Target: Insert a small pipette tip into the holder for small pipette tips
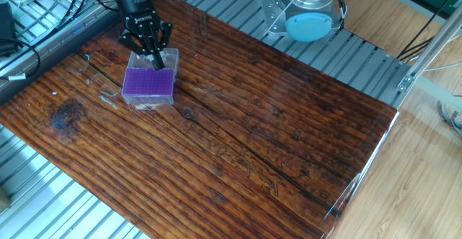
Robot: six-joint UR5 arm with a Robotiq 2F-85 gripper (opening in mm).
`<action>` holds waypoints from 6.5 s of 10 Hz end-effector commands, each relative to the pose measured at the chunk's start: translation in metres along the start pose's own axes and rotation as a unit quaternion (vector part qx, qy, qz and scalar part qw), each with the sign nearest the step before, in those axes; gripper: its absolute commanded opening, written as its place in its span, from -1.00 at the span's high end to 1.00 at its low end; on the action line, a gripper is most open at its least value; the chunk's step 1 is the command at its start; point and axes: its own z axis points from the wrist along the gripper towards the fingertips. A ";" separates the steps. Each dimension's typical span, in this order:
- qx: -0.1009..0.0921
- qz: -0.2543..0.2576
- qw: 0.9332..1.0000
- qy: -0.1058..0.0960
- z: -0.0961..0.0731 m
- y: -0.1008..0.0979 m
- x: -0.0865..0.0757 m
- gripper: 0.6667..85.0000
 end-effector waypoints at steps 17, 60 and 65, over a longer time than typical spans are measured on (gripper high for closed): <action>0.000 0.011 0.999 -0.036 0.024 -0.013 0.010 0.75; 0.021 0.063 0.981 -0.180 -0.012 -0.033 -0.022 0.77; 0.019 0.095 0.977 -0.189 -0.003 -0.030 -0.023 0.77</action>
